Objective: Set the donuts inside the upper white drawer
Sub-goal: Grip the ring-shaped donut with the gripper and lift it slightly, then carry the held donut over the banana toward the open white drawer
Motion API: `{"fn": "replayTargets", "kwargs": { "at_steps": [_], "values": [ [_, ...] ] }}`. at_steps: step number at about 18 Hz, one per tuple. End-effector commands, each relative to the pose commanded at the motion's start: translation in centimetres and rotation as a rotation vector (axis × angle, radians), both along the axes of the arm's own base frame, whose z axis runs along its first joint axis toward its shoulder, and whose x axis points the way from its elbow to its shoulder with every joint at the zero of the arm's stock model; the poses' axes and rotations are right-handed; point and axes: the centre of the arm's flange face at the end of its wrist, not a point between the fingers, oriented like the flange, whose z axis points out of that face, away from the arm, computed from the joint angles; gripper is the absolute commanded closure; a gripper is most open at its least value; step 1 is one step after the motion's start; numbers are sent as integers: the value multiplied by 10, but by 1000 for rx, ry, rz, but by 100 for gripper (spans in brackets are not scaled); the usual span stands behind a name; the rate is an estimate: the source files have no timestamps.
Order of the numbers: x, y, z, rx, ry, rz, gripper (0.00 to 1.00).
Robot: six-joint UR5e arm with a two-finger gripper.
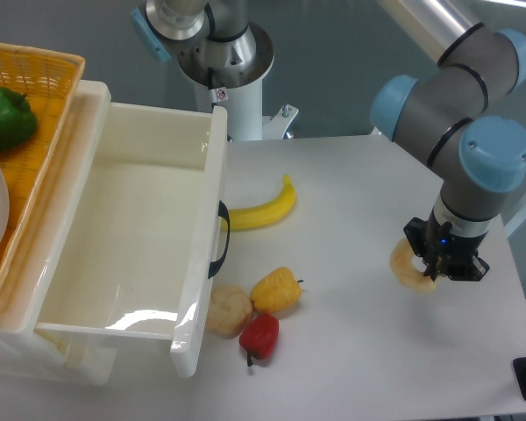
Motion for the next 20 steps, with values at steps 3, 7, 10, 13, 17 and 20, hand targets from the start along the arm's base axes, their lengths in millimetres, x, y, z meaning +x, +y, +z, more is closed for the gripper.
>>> {"fn": "replayTargets", "kwargs": {
  "at_steps": [3,7,10,13,17,20],
  "values": [
    [16,4,11,52,-22,43,100],
    [54,12,50,149,-40,103,100],
    [88,21,80,222,-90,150,100],
    [109,23,108,311,-128,197,100],
    [151,42,135,357,-147,206,100],
    [178,50,148,385,-170,215,100]
  ]
}}
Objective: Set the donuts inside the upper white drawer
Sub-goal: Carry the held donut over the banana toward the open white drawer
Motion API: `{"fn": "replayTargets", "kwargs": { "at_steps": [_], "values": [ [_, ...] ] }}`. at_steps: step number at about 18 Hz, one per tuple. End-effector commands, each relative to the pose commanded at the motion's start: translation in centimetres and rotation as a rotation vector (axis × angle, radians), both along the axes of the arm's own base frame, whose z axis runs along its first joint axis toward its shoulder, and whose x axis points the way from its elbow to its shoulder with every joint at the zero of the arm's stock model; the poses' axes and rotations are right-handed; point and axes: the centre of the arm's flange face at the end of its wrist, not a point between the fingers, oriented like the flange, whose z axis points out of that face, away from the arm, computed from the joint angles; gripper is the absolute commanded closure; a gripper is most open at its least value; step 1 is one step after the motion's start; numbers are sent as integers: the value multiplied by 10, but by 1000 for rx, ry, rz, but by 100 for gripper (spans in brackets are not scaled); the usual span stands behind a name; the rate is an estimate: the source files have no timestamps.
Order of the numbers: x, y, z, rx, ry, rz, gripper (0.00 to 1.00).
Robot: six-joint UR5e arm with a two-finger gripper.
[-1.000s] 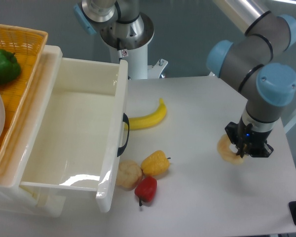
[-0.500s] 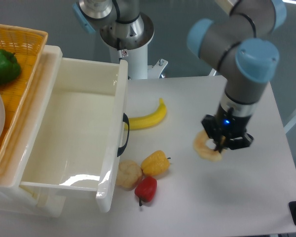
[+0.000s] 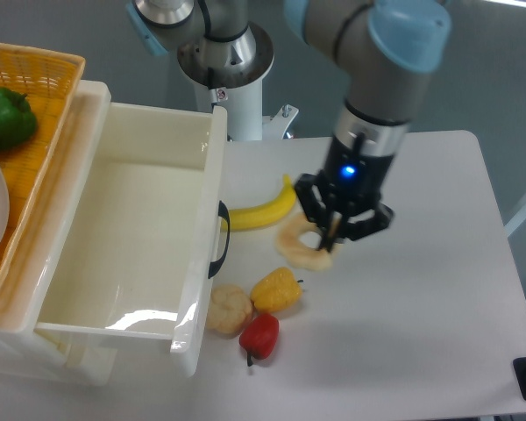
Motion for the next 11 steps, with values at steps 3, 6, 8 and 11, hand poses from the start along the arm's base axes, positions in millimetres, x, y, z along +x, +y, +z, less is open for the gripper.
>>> {"fn": "replayTargets", "kwargs": {
  "at_steps": [3,6,8,11],
  "values": [
    [20,5,11,34,-29,13,100],
    [45,16,5,27,-45,-23,100],
    [59,20,4,25,-54,-33,100],
    [85,32,3,15,-64,-62,100]
  ]
}}
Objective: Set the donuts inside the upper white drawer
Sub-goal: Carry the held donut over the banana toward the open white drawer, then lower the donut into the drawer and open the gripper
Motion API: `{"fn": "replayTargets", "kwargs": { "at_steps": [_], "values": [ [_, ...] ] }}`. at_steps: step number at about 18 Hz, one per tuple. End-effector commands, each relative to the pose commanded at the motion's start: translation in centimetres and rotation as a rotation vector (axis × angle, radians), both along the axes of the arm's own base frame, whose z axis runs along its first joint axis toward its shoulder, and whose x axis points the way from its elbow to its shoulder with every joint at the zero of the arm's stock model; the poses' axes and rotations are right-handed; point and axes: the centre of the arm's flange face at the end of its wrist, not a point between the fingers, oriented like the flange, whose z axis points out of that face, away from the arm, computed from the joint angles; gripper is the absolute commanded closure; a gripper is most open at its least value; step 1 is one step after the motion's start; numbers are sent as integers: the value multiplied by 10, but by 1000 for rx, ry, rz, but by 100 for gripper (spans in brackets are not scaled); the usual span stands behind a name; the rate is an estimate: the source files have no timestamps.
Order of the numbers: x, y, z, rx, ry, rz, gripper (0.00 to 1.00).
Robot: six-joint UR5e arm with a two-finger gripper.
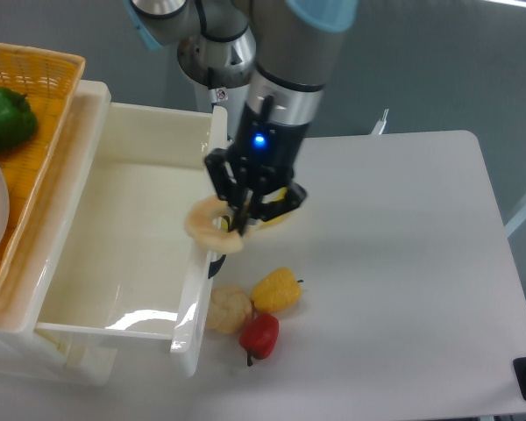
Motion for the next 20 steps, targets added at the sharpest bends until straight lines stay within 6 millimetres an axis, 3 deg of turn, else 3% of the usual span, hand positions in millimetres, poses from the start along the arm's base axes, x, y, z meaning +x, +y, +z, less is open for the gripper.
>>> {"fn": "replayTargets", "kwargs": {
  "at_steps": [4,6,11,12,14,15,16,20],
  "values": [
    [20,8,-19,-28,-20,-37,100],
    [29,13,-27,-39,-25,-56,92],
    [41,22,-34,-48,-37,-85,56],
    [41,21,-35,-49,-39,-84,46],
    [42,20,-39,-56,-42,-82,12],
    [42,20,-39,-57,-43,-82,5],
    [42,19,-38,-56,-42,-80,0],
    [39,17,-36,-55,-41,-70,0]
  ]
}}
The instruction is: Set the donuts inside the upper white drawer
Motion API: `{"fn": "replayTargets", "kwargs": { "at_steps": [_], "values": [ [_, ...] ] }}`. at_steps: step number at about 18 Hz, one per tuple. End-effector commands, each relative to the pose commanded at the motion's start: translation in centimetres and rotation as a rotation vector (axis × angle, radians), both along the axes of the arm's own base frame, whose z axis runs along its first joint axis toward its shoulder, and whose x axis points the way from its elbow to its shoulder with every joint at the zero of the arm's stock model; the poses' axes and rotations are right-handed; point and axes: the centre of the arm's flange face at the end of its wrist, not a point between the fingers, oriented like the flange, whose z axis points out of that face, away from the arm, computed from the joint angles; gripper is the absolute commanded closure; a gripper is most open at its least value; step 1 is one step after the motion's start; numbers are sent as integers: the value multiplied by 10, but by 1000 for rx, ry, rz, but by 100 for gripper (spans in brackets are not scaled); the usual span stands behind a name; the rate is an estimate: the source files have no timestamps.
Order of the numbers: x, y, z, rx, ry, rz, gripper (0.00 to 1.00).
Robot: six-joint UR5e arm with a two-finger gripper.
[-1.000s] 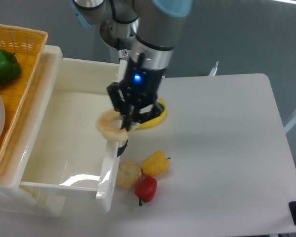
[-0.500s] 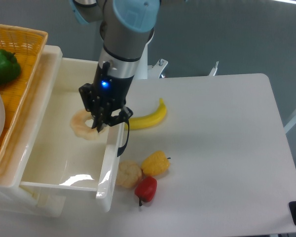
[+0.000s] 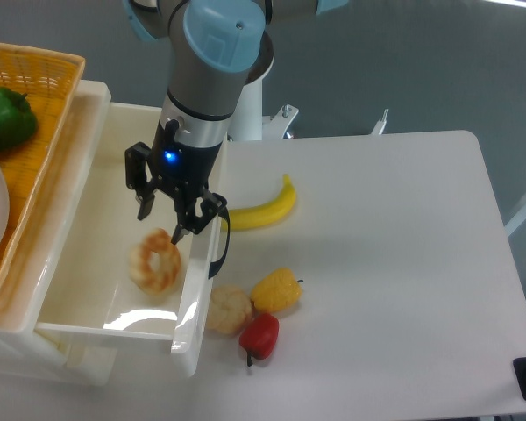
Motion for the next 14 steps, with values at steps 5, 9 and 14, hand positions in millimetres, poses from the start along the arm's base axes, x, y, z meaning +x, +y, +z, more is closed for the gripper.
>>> {"fn": "replayTargets", "kwargs": {
  "at_steps": [5,9,14],
  "values": [
    [-53,-29,9,3,38,93,0],
    [-99,-56,7,-8,62,171,0],
    [-146,-86,-20,-69,106,160,0]
  ]
}}
